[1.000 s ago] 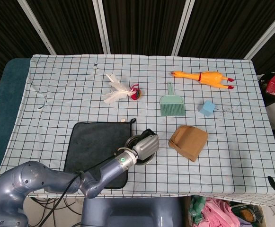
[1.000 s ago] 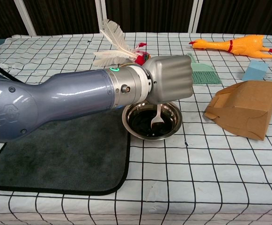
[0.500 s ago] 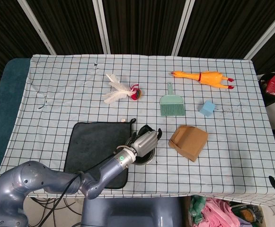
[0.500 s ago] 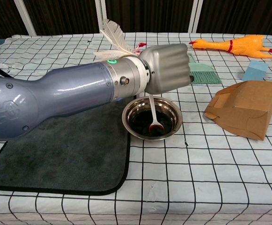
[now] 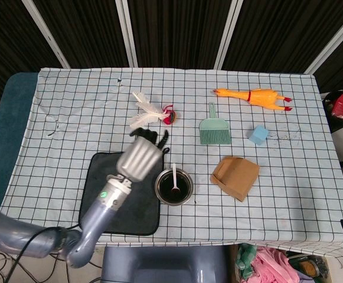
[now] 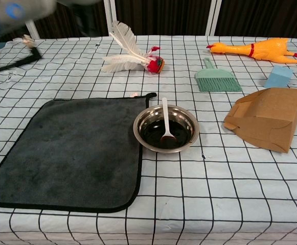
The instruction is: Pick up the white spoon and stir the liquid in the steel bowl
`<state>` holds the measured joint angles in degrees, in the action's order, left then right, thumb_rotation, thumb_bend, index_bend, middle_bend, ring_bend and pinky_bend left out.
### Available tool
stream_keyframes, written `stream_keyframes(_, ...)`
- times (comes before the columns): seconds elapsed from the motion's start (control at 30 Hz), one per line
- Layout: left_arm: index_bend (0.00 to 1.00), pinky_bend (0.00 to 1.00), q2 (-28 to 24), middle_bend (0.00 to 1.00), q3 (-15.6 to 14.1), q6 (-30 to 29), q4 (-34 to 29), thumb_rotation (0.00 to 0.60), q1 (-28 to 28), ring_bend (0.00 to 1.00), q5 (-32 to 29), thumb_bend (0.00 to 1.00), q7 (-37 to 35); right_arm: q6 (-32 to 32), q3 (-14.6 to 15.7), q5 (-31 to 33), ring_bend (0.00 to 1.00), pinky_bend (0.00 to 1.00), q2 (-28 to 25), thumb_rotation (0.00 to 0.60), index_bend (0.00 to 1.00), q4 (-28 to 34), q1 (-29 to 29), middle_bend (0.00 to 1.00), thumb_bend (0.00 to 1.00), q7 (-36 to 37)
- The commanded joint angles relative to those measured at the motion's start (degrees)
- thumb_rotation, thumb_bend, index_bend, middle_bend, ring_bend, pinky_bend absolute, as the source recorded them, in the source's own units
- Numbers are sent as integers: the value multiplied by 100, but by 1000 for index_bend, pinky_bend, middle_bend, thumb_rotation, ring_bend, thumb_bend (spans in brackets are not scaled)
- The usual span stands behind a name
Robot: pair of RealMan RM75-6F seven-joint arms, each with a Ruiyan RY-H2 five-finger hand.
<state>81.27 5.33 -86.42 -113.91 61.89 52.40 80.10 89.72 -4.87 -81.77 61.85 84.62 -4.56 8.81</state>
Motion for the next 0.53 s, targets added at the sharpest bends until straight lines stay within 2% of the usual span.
stream_keyframes(0.03, 108, 273, -1673, 122, -853, -1147, -1247, 600, -1636, 127, 954, 112, -1789, -38, 37, -66, 139, 255, 45, 600, 0, -1, 38, 95, 211, -124)
stream_keyframes(0.13, 101, 212, -2190, 114, -1339, -1358, -1215, 600, -2270, 72, 1533, 111, -2856, -65, 69, -137, 139, 254, 90, 600, 0, 6, 75, 95, 212, -261)
stream_keyframes(0.17, 98, 201, -2389, 113, -1580, -1446, -1097, 600, -2594, 62, 1803, 111, -3474, -73, 82, -172, 139, 254, 111, 600, 0, 18, 94, 95, 211, -338)
stream_keyframes(0.27, 87, 177, -2679, 107, -1970, -1617, -559, 600, -3218, 50, 2284, 111, -4791, -55, 91, -217, 139, 254, 148, 600, 0, 55, 112, 95, 211, -479)
stream_keyframes(0.37, 87, 147, -2725, 104, -2156, -1708, 188, 600, -3688, 50, 2587, 111, -5921, -17, 96, -259, 139, 254, 164, 600, 0, 100, 118, 95, 211, -588)
stream_keyframes(0.47, 87, 114, -2630, 104, -2219, -1660, 922, 600, -4017, 50, 2738, 111, -6825, 16, 99, -297, 139, 254, 174, 600, 0, 144, 124, 95, 211, -680)
stream_keyframes(0.53, 87, 101, -2558, 103, -2221, -1591, 1230, 600, -4151, 50, 2768, 112, -7152, 31, 102, -317, 139, 254, 174, 600, 0, 169, 127, 95, 211, -725)
